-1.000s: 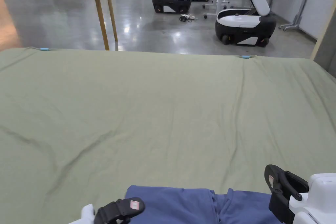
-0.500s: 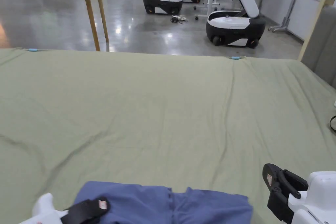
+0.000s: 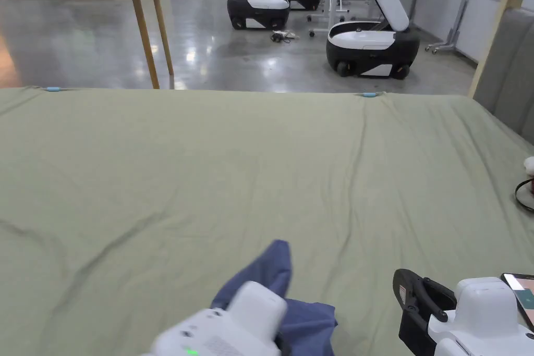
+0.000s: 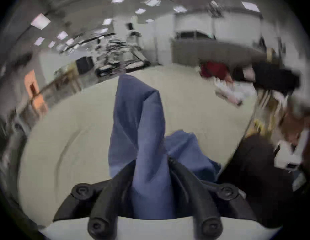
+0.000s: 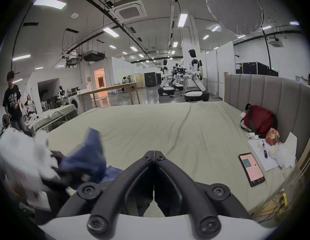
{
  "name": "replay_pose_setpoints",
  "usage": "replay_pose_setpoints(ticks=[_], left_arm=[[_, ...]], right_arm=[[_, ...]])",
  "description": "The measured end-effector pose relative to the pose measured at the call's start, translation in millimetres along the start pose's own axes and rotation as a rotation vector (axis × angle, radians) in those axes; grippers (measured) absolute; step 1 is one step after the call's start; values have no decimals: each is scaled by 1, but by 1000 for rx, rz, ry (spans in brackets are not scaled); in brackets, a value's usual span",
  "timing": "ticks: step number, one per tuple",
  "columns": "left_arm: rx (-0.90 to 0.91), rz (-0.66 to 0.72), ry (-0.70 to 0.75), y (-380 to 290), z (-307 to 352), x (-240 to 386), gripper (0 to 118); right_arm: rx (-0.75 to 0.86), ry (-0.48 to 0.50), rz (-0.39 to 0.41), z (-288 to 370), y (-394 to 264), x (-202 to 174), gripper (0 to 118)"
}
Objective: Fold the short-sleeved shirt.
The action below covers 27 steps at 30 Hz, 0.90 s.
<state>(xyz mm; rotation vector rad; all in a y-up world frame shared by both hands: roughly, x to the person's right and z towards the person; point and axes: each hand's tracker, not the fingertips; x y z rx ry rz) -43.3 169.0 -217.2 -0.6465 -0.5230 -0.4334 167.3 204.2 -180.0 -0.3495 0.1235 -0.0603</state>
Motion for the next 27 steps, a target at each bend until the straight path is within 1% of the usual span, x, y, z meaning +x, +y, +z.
replay_pose_setpoints(ticks=[2, 4, 6, 7, 8, 9, 10, 11, 14, 15, 17, 18, 19, 21, 22, 23, 24, 25, 27], left_arm=[[-84, -113, 23, 4, -28, 39, 11], [-163, -217, 84, -5, -50, 66, 11], [-191, -242, 91, -11, -61, 78, 11], [-210, -239, 89, -14, -63, 77, 15], [-194, -225, 86, -14, -61, 74, 40], [-198, -163, 58, -11, -56, 69, 77], [-175, -87, 9, -9, -49, 62, 106], [-134, -38, -46, -4, -36, 50, 112], [46, 203, -291, 8, 8, 11, 111], [85, 324, -363, 11, 19, -9, 111], [167, 548, -455, 2, 29, -47, 110], [206, 638, -451, -7, 28, -63, 109], [172, 683, -421, -11, 18, -74, 101], [80, 705, -408, -25, -1, -82, 88], [48, 718, -429, -32, -11, -78, 68], [11, 731, -445, -34, -24, -66, 18], [-22, 740, -479, -39, -32, -55, 7], [-32, 744, -562, -44, -40, -45, 7], [-49, 772, -647, -44, -53, -17, 7]], right_arm=[[-4, -11, -14, 4, -2, 6, 3], [-3, -25, -26, 9, -4, 13, 3], [-1, -33, -31, 13, -5, 18, 3], [0, -39, -28, 14, -6, 20, 3], [-2, -44, -25, 13, -6, 21, 3], [-5, -47, -25, 13, -6, 22, 3], [-8, -48, -30, 12, -6, 23, 3], [-9, -46, -39, 11, -6, 23, 3], [-9, -33, -56, 7, -7, 21, 3], [-11, -31, -57, 6, -7, 19, 3], [-10, -22, -55, 5, -8, 15, 3], [-11, -17, -56, 5, -9, 13, 3], [-15, -9, -58, 4, -10, 12, 3], [-29, 6, -62, 2, -12, 10, 3], [-37, 9, -61, 1, -13, 8, 3], [-45, 13, -60, -1, -14, 7, 3], [-57, 19, -61, -2, -15, 7, 3], [-71, 27, -63, -4, -17, 6, 3], [-85, 36, -68, -6, -20, 4, 3]])
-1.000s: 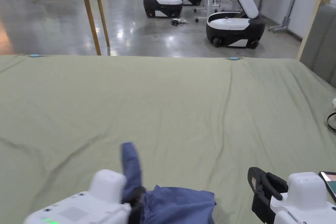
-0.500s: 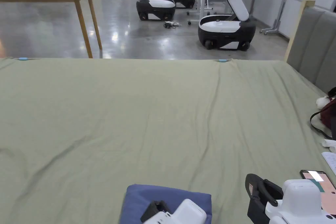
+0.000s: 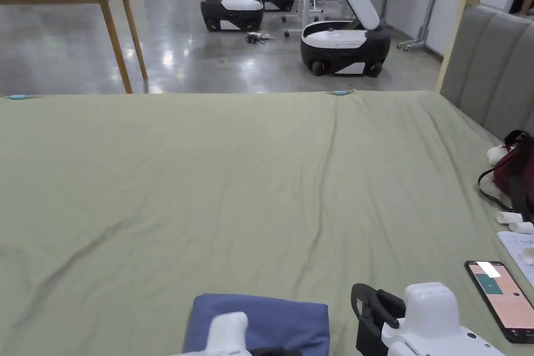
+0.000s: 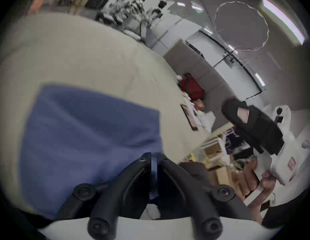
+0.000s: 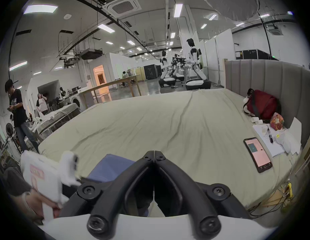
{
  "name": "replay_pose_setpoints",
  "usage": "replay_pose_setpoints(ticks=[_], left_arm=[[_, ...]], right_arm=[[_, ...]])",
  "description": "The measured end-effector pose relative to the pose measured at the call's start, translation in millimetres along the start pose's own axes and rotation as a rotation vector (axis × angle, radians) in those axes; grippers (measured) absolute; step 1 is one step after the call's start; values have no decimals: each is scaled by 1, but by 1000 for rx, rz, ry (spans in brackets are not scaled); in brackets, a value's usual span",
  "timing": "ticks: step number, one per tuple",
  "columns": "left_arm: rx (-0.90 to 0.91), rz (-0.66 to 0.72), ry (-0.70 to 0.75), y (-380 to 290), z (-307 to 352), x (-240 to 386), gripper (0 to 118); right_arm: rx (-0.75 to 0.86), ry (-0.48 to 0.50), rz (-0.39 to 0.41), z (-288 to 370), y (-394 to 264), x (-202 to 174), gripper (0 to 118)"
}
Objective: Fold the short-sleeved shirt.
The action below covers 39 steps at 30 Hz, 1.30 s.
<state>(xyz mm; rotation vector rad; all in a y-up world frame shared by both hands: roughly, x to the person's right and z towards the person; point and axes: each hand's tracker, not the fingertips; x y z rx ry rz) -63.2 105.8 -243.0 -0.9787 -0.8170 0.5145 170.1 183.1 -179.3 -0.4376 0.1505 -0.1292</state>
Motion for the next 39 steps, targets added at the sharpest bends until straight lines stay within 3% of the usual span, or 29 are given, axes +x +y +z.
replay_pose_setpoints(ticks=[2, 4, 7, 10, 12, 13, 15, 16, 17, 20, 22, 24, 26, 28, 30, 31, 32, 33, 34, 36, 39], left_arm=[[-48, -22, -17, -9, -22, 6, 7], [-97, -2, 54, -16, -39, 0, 7], [-59, 34, -2, -13, -23, -6, 7], [72, -57, 23, -2, 18, 3, 7], [163, -22, 47, 8, 51, -4, 11], [203, 10, 65, 13, 67, -12, 20], [263, 42, 120, 21, 93, -32, 85], [283, 56, 160, 24, 104, -46, 111], [275, 81, 185, 26, 109, -58, 118], [267, 216, 134, 27, 123, -97, 118], [201, 350, 41, 27, 112, -126, 118], [159, 496, -58, 25, 92, -150, 118], [169, 535, -300, 22, 74, -162, 118], [101, 593, -447, 26, 52, -159, 118], [57, 536, -371, 31, 36, -152, 117], [48, 496, -310, 35, 34, -146, 111], [43, 490, -263, 38, 32, -140, 80], [31, 503, -165, 38, 28, -139, 34], [2, 510, -105, 36, 22, -140, 27], [34, 506, -154, 36, 32, -139, 27], [85, 428, -72, 42, 61, -130, 27]], right_arm=[[-18, 6, -6, -2, -4, -2, 3], [-36, 4, -12, -4, -7, -3, 3], [-51, 23, -37, -7, -11, -6, 3], [-62, 119, -170, -21, -15, -7, 3], [-89, 185, -255, -39, -25, -10, 3], [-114, 232, -295, -51, -32, -11, 3], [-158, 250, -313, -74, -48, -14, 3], [-196, 233, -320, -86, -56, -14, 3], [-234, 203, -325, -96, -62, -13, 3], [-295, 73, -368, -111, -76, -3, 3], [-283, 82, -434, -112, -75, 7, 3], [-272, 82, -419, -112, -68, 8, 3], [-268, 66, -374, -110, -63, 6, 3], [-267, 66, -373, -110, -61, 8, 3], [-265, 71, -394, -110, -61, 9, 3], [-264, 73, -402, -110, -60, 8, 3], [-261, 75, -402, -110, -60, 8, 3], [-257, 77, -398, -109, -58, 7, 3], [-249, 83, -389, -107, -57, 5, 3], [-226, 96, -378, -102, -53, 1, 3], [-197, 107, -349, -93, -42, -9, 3]])
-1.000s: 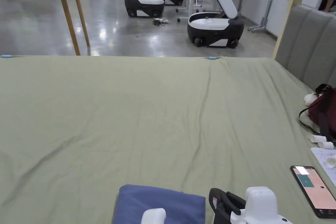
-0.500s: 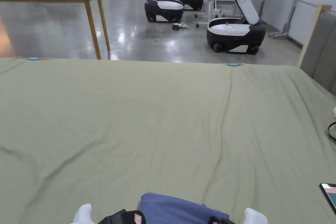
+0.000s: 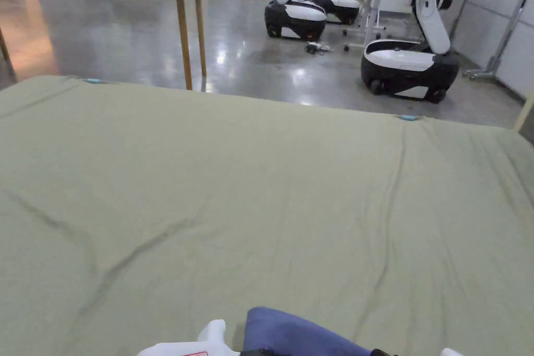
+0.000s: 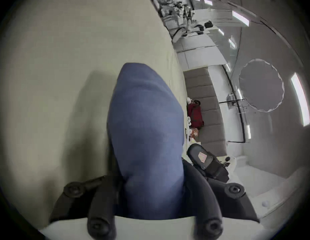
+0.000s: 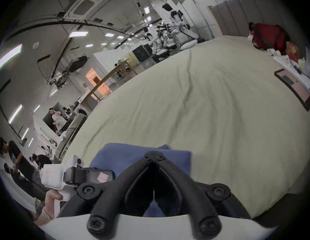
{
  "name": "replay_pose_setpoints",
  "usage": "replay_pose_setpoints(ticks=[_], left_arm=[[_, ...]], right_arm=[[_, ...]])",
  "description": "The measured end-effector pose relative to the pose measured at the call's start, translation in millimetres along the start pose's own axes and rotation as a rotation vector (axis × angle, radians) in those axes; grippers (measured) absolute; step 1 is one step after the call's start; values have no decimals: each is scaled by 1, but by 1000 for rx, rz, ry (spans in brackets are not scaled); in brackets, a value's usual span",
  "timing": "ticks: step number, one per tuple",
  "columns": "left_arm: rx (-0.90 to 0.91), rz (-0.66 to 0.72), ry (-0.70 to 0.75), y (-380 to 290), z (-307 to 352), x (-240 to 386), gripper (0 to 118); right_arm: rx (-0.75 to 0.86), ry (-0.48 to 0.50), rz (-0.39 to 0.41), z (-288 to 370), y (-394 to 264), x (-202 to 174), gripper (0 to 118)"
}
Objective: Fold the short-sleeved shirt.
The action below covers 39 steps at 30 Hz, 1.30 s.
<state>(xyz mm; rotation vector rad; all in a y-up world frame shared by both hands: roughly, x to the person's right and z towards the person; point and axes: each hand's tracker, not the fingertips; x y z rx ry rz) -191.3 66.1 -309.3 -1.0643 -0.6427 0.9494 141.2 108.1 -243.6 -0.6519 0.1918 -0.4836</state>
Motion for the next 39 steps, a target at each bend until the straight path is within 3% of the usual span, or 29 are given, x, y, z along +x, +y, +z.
replay_pose_setpoints(ticks=[5, 12, 16, 19, 25, 28, 29, 30, 32, 37, 39], left_arm=[[89, -53, 89, 42, 96, -19, 27], [211, -16, 248, 124, 273, -98, 27], [262, -64, 401, 164, 359, -136, 27], [267, -59, 538, 178, 400, -153, 27], [318, 82, 574, 193, 436, -187, 27], [304, 46, 539, 189, 427, -184, 27], [303, 39, 549, 191, 428, -184, 33], [304, 34, 546, 190, 430, -181, 52], [319, 42, 559, 186, 438, -173, 117], [474, 48, 655, 180, 476, -143, 116], [494, -33, 764, 174, 465, -112, 107]], right_arm=[[18, 13, 42, 4, 8, -24, 3], [26, 62, 99, -6, 9, -66, 3], [10, 82, 142, -17, 5, -91, 3], [2, 95, 153, -25, 4, -103, 3], [0, 90, 186, -34, 3, -121, 3], [1, 90, 183, -38, 6, -122, 3], [2, 89, 183, -38, 7, -122, 3], [3, 88, 184, -38, 8, -122, 3], [3, 90, 182, -38, 9, -121, 3], [15, 98, 192, -27, 10, -117, 3], [25, 97, 198, -22, 11, -112, 3]])
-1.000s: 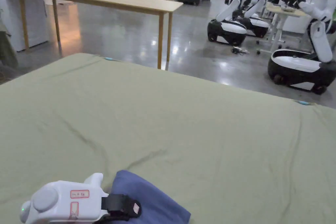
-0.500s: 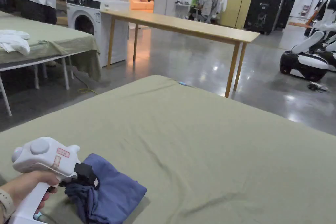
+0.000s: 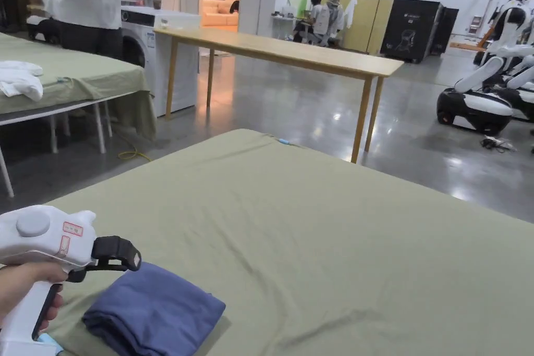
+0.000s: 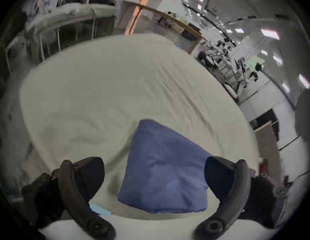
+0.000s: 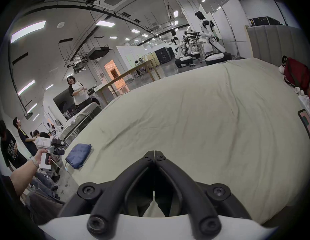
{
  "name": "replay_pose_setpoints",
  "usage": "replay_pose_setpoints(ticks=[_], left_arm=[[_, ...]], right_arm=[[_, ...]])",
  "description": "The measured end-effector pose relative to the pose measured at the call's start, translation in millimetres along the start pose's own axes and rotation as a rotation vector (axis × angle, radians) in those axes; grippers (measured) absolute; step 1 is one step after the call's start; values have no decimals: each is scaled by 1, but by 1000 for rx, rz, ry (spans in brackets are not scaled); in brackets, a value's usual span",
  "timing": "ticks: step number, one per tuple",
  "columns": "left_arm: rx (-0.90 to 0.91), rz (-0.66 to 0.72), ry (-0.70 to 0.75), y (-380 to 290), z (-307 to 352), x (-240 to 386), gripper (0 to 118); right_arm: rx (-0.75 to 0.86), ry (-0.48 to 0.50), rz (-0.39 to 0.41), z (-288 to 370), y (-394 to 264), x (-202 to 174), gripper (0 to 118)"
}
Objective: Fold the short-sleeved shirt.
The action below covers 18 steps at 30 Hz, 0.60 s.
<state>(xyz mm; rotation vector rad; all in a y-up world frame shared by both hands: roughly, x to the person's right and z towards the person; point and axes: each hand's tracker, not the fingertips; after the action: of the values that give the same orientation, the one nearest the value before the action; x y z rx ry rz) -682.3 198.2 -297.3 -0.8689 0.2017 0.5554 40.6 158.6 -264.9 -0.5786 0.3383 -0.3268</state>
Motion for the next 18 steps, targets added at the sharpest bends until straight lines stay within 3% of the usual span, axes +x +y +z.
replay_pose_setpoints(ticks=[1, 3, 4, 9, 15, 18], left_arm=[[28, -68, 39, -4, 6, 21, 93], [121, -198, 50, -20, 19, 72, 37], [156, -248, 56, -32, 24, 105, 20], [498, -494, 5, -92, 44, 261, 12], [740, -593, -151, -132, 71, 418, 8], [834, -632, -147, -145, 92, 478, 8]], right_arm=[[8, -9, 8, 3, 1, 2, 3], [21, -26, 30, 9, 9, 7, 3], [33, -37, 43, 13, 15, 11, 3], [132, -101, 163, 32, 73, 15, 3], [287, -212, 353, 63, 168, 13, 3], [382, -267, 413, 82, 210, 11, 3]])
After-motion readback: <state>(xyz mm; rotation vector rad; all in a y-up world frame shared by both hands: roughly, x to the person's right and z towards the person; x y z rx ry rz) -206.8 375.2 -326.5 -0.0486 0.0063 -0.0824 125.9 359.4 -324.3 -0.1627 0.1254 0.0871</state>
